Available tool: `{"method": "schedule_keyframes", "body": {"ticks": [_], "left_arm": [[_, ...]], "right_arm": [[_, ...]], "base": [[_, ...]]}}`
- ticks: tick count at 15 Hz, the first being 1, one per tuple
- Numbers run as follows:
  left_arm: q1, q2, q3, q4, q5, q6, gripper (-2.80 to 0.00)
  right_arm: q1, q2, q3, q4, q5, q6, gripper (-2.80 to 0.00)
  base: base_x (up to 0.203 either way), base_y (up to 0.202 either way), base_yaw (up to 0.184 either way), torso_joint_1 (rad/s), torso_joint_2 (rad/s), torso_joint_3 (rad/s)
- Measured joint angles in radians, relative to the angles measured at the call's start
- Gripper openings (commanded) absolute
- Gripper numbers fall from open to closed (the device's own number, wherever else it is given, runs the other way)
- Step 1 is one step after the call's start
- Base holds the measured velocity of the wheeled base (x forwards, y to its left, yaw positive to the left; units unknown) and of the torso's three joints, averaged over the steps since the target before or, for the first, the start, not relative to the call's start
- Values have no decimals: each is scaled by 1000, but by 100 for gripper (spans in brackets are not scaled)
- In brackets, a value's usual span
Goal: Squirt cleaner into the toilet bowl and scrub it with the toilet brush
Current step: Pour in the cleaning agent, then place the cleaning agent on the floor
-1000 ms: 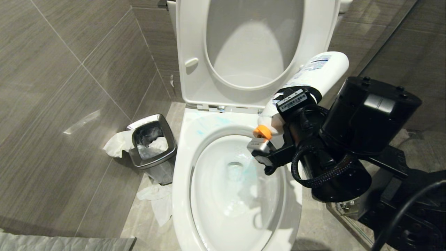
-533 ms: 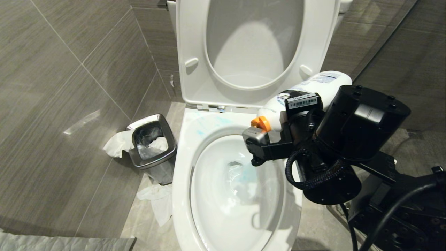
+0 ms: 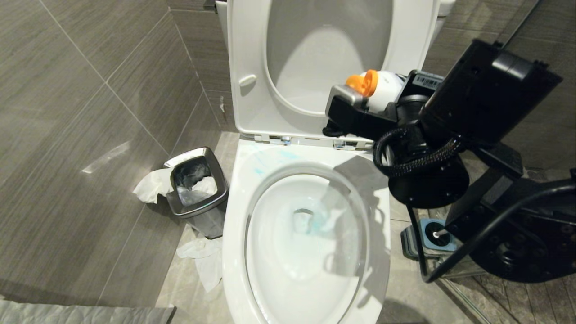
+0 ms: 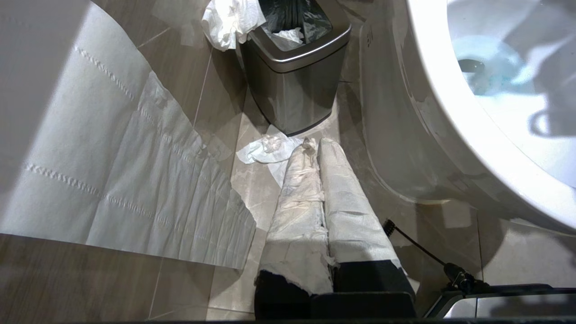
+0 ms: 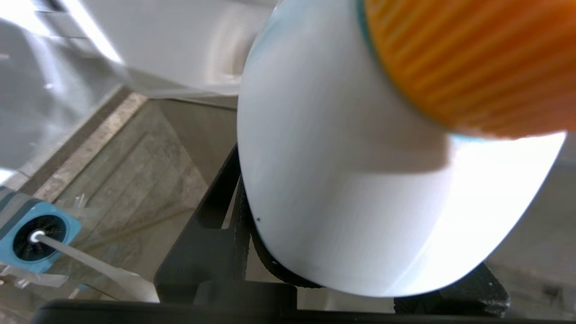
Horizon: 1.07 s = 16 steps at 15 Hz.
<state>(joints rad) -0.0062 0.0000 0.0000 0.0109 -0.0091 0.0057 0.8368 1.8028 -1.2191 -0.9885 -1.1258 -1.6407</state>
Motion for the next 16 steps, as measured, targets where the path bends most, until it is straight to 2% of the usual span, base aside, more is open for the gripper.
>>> {"method": "schedule_keyframes", "body": {"ticks": [4, 9, 16], "left_arm": [[0, 0, 0, 0, 0, 0, -280], [0, 0, 0, 0, 0, 0, -280], [0, 0, 0, 0, 0, 0, -280]], "right_arm": [[-17, -55, -106, 65, -24, 8, -280], [-20, -147, -244, 226, -127, 7, -280], [10, -153, -344, 233, -176, -18, -280]], "base": [[0, 0, 0, 0, 0, 0], [0, 0, 0, 0, 0, 0], [0, 0, 0, 0, 0, 0]]}}
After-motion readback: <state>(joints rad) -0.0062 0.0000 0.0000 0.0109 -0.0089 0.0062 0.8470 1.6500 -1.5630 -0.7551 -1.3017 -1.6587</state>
